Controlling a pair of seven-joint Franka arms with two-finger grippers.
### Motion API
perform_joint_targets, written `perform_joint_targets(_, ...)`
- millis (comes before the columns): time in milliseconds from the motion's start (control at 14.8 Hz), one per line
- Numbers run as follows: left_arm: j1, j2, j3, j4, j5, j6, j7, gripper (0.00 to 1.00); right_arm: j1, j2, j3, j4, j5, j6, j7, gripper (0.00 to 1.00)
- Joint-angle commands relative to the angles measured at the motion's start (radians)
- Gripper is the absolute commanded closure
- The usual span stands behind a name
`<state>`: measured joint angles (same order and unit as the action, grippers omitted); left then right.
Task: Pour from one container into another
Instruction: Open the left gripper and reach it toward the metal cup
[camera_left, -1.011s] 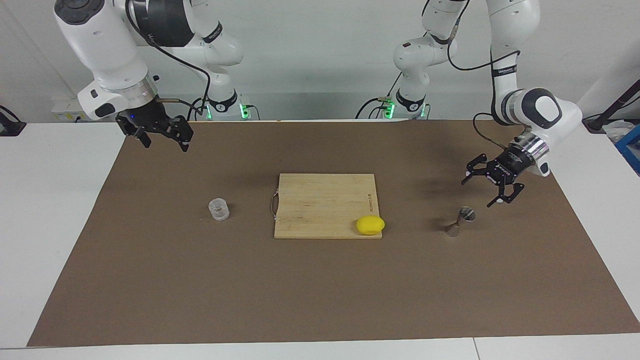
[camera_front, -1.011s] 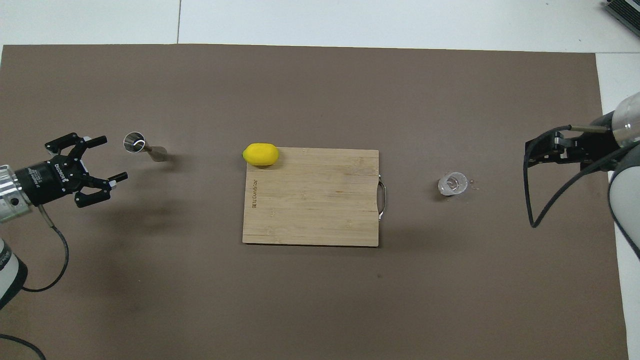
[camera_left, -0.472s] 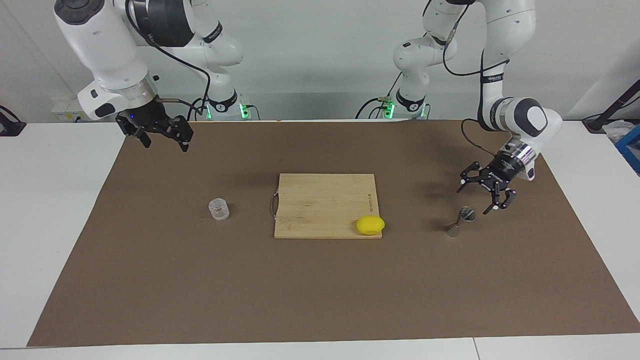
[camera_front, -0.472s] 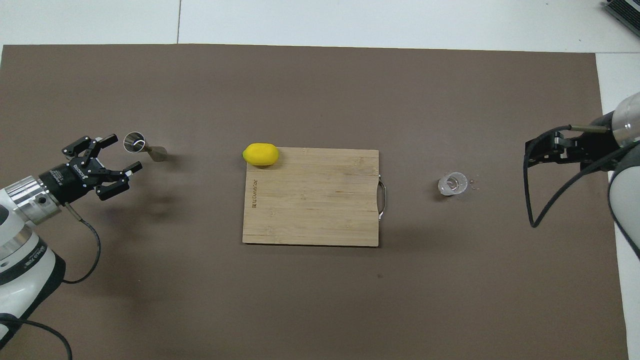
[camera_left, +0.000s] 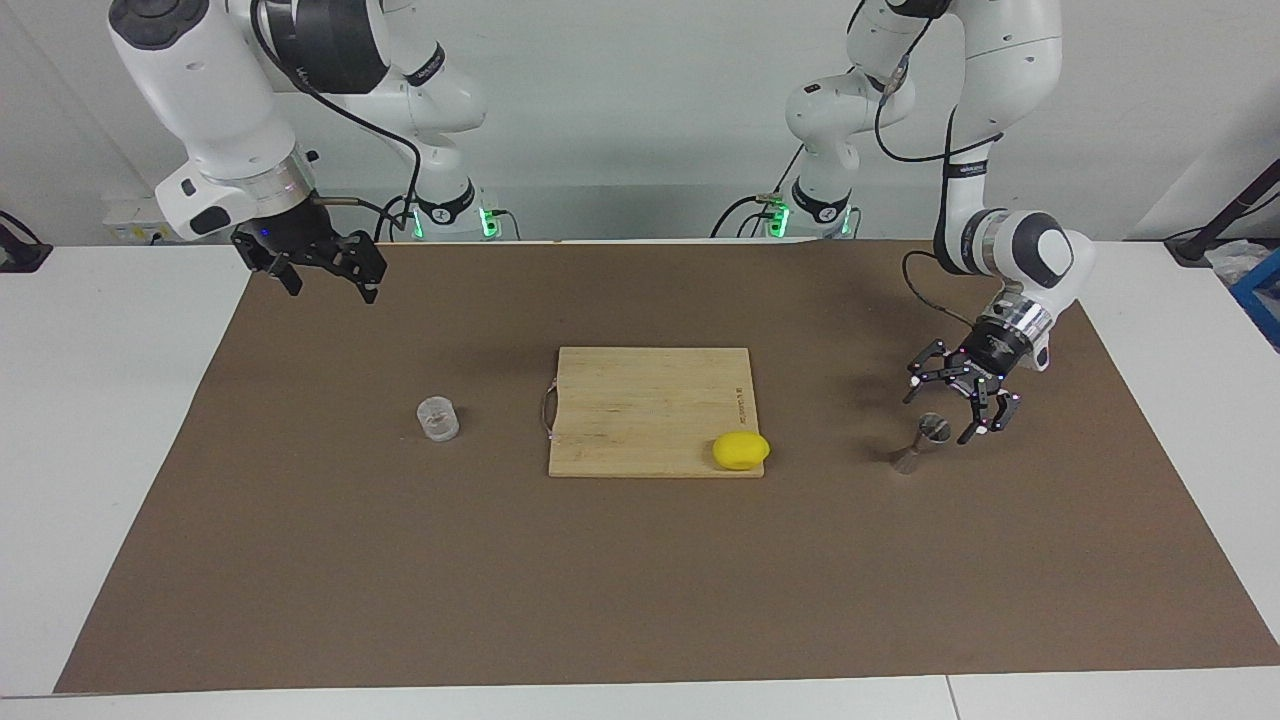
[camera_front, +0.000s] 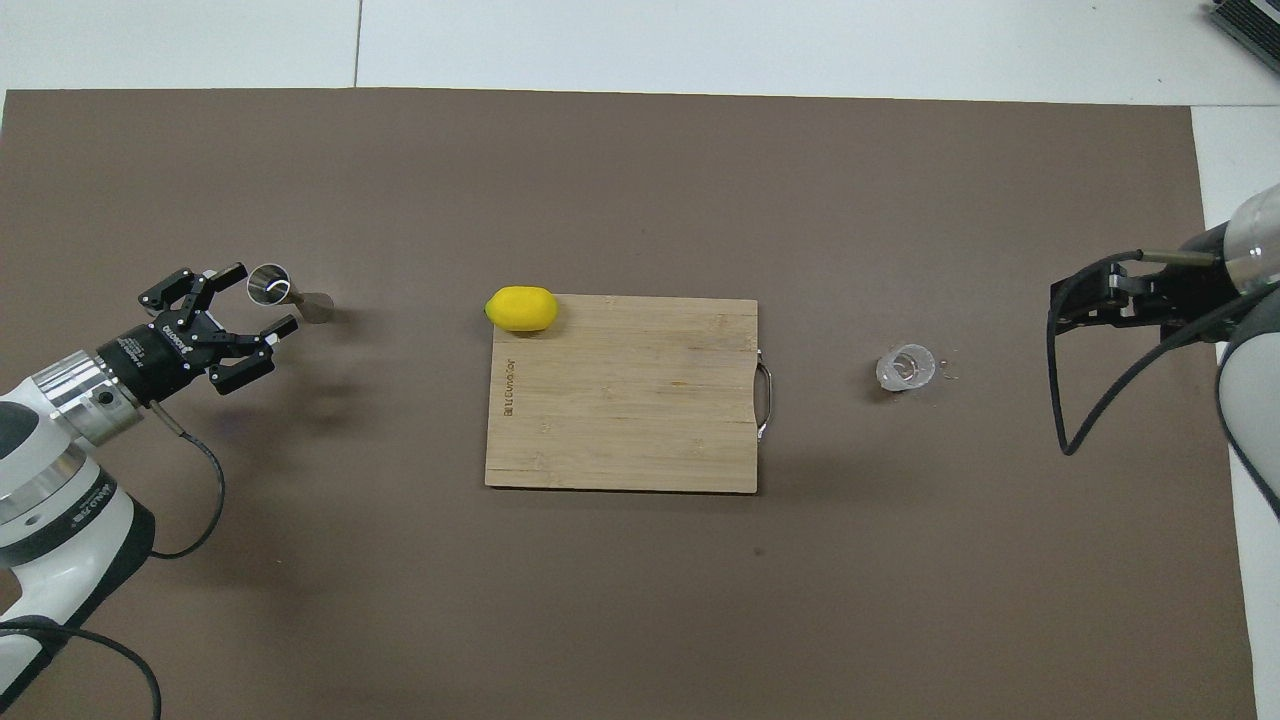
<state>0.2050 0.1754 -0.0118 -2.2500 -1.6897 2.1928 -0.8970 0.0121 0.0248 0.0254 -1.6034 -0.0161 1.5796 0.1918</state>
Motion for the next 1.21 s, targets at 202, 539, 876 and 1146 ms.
perform_joint_targets(202, -0.027, 0.006, 0.007, -0.002, -0.042, 0.034, 0.05, 0.15, -0.004, -0.005, -0.001, -0.012, -0.002, 0.014, -0.011, 0.0)
perform_joint_targets(539, -0.024, 0.004, 0.007, -0.005, -0.044, 0.036, 0.047, 0.36, -0.004, -0.005, -0.001, -0.012, -0.002, 0.014, -0.011, 0.0)
perform_joint_targets(876, -0.024, 0.004, 0.007, -0.002, -0.042, 0.035, 0.059, 1.0, -0.004, -0.005, -0.001, -0.012, -0.002, 0.014, -0.011, 0.0)
perform_joint_targets(1146, -0.024, 0.003, -0.01, 0.016, -0.042, -0.013, 0.044, 1.0, -0.004, -0.005, -0.001, -0.012, -0.002, 0.016, -0.012, 0.0)
